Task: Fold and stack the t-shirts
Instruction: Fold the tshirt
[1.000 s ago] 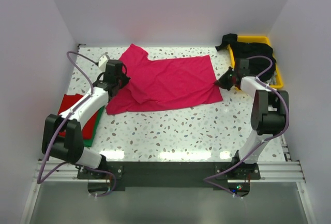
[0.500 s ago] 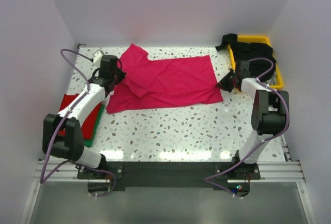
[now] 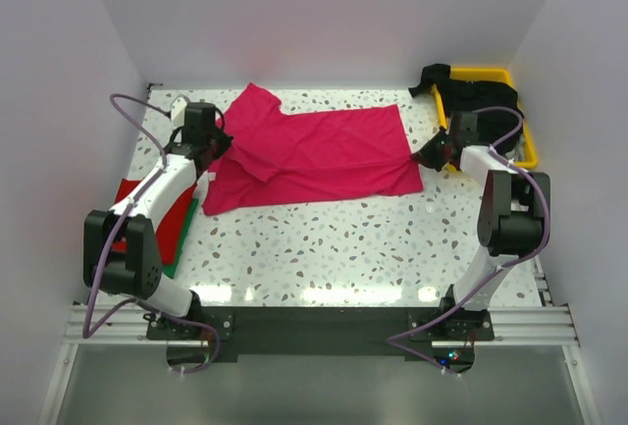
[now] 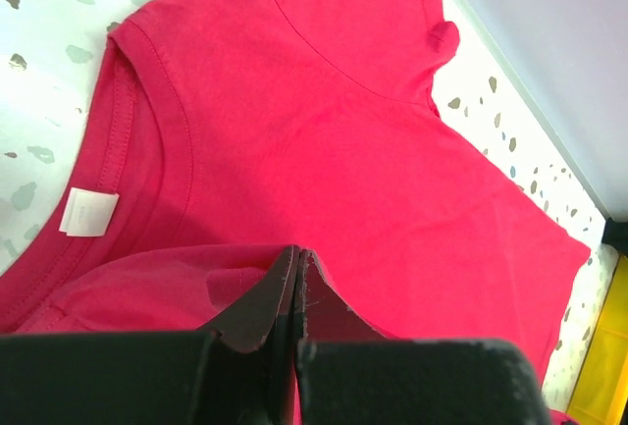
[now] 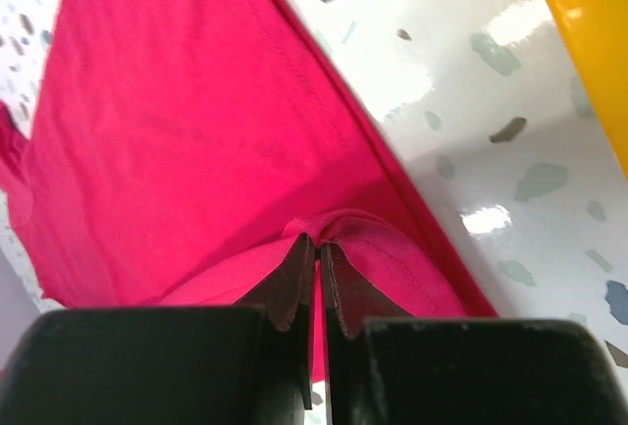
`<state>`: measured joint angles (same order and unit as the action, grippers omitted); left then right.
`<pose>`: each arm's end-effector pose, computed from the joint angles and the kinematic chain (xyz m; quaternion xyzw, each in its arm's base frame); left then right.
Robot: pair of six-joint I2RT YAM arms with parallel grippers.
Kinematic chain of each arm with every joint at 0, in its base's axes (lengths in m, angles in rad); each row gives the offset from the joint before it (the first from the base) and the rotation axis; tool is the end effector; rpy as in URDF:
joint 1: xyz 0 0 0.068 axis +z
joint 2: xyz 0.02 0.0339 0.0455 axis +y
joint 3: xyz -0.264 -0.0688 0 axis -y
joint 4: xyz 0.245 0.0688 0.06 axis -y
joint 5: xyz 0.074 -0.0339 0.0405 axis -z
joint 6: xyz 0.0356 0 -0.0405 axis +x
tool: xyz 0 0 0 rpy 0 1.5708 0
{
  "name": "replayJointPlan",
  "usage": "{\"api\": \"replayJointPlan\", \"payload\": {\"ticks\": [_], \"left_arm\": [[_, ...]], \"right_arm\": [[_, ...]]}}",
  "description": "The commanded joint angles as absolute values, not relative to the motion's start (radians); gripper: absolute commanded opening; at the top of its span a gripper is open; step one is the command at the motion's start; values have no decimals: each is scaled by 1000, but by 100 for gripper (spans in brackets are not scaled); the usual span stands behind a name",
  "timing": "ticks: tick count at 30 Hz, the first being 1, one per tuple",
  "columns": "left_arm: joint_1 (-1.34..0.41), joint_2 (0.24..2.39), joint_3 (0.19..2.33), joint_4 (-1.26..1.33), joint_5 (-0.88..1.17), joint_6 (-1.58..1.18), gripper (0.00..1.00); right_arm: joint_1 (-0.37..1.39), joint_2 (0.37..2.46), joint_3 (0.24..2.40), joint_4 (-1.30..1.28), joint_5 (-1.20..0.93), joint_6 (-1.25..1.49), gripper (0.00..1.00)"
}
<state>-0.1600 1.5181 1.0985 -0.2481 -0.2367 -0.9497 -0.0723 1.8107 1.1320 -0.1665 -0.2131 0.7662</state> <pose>0.3366 -0.0459 0.2649 -0.3913 0.8049 -0.1380 0.4243 0.3828 -0.0202 0.1814 0.3439 0.8645 0.2135 0.2980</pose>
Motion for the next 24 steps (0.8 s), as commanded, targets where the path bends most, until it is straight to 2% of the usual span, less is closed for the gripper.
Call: {"api": "replayJointPlan", "payload": {"ticks": [1,24], "left_arm": [[-137,1532,1150,-225,-226,-933,0],[-106,1690,1250,-210,-166,-887,0]], "right_arm": [[-75,1807,1210,-133,-253,758,0],[-64,1873,1272,-167,-239,733,0]]}}
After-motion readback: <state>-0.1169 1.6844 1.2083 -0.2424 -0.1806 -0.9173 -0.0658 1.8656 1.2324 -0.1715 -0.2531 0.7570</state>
